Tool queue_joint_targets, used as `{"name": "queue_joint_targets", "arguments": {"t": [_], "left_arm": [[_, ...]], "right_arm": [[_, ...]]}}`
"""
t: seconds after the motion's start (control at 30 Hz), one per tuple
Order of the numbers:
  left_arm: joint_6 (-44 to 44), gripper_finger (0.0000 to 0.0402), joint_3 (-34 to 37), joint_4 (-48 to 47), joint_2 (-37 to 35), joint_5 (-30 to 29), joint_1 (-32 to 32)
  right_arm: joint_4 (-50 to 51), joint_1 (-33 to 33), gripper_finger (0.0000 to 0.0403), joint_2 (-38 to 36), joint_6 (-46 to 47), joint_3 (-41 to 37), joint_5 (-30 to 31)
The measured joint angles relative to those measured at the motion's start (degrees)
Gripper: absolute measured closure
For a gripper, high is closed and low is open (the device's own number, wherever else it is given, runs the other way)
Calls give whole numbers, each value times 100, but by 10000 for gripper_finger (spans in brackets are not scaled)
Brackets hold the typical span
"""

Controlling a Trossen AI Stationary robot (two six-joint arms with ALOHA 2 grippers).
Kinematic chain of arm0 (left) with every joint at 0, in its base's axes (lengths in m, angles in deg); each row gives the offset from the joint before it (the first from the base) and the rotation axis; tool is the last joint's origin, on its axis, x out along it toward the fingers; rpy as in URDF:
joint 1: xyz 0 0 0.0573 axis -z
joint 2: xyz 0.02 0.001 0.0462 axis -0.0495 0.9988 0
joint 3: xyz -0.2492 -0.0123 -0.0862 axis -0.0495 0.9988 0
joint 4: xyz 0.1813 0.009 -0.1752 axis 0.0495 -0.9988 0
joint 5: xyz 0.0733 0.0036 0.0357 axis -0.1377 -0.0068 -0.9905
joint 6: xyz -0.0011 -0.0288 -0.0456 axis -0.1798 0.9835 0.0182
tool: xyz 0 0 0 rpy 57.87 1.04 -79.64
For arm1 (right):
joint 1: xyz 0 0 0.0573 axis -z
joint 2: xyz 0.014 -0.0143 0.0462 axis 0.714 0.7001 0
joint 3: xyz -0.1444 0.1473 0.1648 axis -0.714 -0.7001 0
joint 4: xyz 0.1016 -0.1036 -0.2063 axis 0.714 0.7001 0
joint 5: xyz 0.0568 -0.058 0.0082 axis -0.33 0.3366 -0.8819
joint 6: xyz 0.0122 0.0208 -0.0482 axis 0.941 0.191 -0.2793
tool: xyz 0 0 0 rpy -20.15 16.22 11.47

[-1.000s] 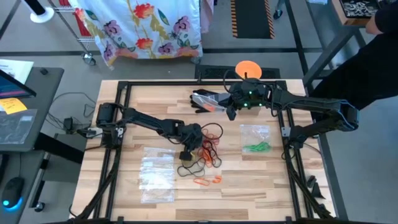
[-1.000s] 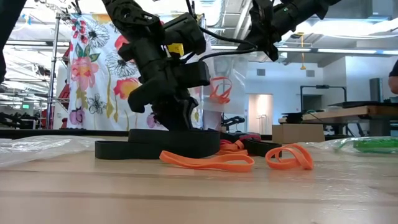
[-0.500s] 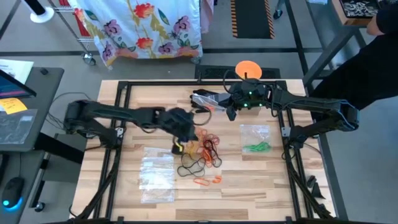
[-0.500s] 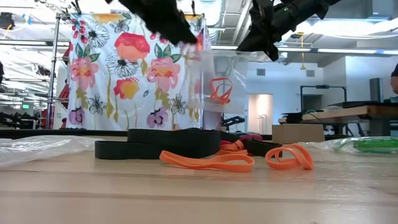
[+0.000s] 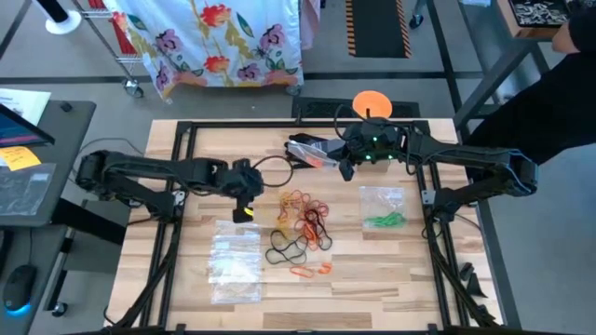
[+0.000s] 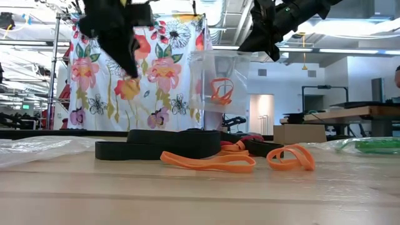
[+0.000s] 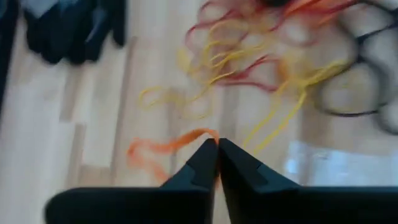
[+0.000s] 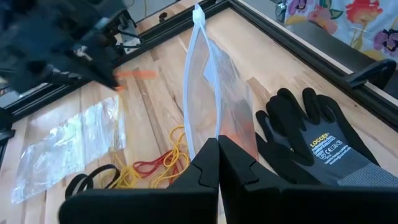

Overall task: Sort rubber bands
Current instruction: Put the orange rubber band into the transparent zip bag

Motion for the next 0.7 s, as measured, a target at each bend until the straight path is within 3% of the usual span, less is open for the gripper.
{"name": "queue_joint_targets", "arguments": {"t": [0.23,0.4,0.7], "left_arm": [[112,291,129,9,216,-808,0],[-177,279,148,-34,558,-900,-96],[-331,285,1281,1480,1074,119,-664]], "right_arm": [[-15,2,403,0,-10,0,0],[56,2,403,0,-10,0,0],[133,-1,403,0,-143,0,-13]]}}
